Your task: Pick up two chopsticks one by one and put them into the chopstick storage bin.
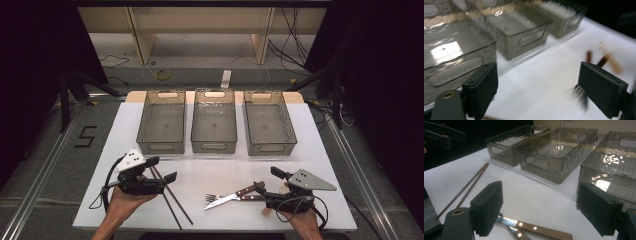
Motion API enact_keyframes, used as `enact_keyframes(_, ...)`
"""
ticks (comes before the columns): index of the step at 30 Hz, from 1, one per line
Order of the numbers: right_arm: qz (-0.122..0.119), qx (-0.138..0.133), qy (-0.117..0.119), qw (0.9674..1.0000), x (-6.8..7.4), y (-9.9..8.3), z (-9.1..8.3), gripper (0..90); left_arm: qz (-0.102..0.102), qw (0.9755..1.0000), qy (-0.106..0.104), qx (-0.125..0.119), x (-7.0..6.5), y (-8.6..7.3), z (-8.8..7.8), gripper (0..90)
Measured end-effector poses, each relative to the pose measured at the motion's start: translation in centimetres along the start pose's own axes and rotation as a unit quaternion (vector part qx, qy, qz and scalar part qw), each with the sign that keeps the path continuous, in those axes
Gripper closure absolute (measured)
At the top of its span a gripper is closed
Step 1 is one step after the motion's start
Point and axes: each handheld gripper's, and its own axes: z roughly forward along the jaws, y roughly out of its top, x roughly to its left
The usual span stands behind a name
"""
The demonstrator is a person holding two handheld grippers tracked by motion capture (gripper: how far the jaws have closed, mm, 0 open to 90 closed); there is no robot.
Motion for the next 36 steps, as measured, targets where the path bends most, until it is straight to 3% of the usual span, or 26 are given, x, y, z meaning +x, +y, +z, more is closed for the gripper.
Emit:
enact_keyframes(3, -0.001, 0.003, -0.001, 1.0, 0.0, 0.0, 0.1, 22.4, 0.017, 0.9989, 0.011, 0.041, 0.3, 0.8, 0.4, 15.6)
enact_keyframes(4, -0.002, 0.003, -0.001, 1.0, 0.0, 0.0, 0.1, 22.4, 0.017, 0.9989, 0.011, 0.041, 0.3, 0.8, 0.4, 15.7)
enact_keyframes(6, -0.001, 0.004, 0.0, 1.0, 0.0, 0.0, 0.2, 22.4, 0.042, 0.9963, 0.023, 0.072, 0.6, 1.2, 0.7, 15.7)
enact_keyframes(10, -0.002, 0.004, 0.001, 1.0, 0.0, 0.0, 0.2, 22.5, 0.055, 0.9905, 0.037, 0.121, 1.6, 1.8, 1.4, 17.0)
enact_keyframes(14, -0.001, 0.006, 0.003, 1.0, 0.0, 0.0, 0.2, 22.6, 0.072, 0.9858, 0.035, 0.148, 2.2, 2.1, 1.8, 20.8)
enact_keyframes(15, 0.0, 0.008, 0.004, 1.0, 0.0, 0.0, 0.2, 22.6, 0.081, 0.9832, 0.027, 0.162, 2.3, 2.2, 1.9, 21.9)
enact_keyframes(16, 0.0, 0.008, 0.005, 1.0, 0.0, 0.0, 0.2, 22.6, 0.103, 0.9761, 0.005, 0.192, 2.4, 2.4, 2.2, 21.8)
enact_keyframes(17, 0.0, 0.008, 0.006, 1.0, 0.0, 0.0, 0.2, 22.6, 0.113, 0.9727, 0.0, 0.202, 2.4, 2.4, 2.3, 21.5)
enact_keyframes(18, 0.0, 0.008, 0.006, 1.0, 0.0, 0.0, 0.2, 22.6, 0.113, 0.9727, 0.0, 0.202, 2.4, 2.4, 2.3, 21.3)
enact_keyframes(20, 0.0, 0.007, 0.007, 0.9999, 0.0, -0.1, 0.2, 22.6, 0.145, 0.9625, -0.016, 0.229, 2.3, 2.5, 2.6, 21.4)
enact_keyframes(22, 0.002, 0.007, 0.009, 0.9999, -0.1, 0.0, 0.2, 22.6, 0.156, 0.9576, -0.021, 0.242, 2.3, 2.5, 2.8, 21.5)
enact_keyframes(23, 0.002, 0.007, 0.009, 0.9999, 0.0, -0.1, 0.2, 22.6, 0.162, 0.9539, -0.032, 0.25, 2.3, 2.5, 3.0, 21.5)
enact_keyframes(24, 0.001, 0.008, 0.009, 0.9999, -0.1, -0.1, 0.2, 22.6, 0.162, 0.9539, -0.032, 0.25, 2.3, 2.5, 3.0, 21.5)
enact_keyframes(28, 0.001, 0.011, 0.01, 0.9999, 0.0, -0.1, 0.2, 22.6, 0.182, 0.943, -0.046, 0.275, 2.5, 2.4, 3.3, 21.5)
enact_keyframes(32, 0.002, 0.011, 0.012, 0.9999, 0.0, -0.1, 0.3, 22.6, 0.205, 0.9259, -0.064, 0.311, 2.6, 1.7, 4.2, 23.0)
enact_keyframes(35, 0.002, 0.013, 0.012, 0.9998, 0.0, -0.1, 0.3, 22.6, 0.228, 0.9084, -0.074, 0.342, 2.6, 0.9, 5.0, 24.0)
enact_keyframes(36, 0.002, 0.014, 0.014, 0.9998, 0.0, -0.1, 0.3, 22.6, 0.233, 0.9046, -0.077, 0.349, 2.5, 0.7, 5.2, 24.7)
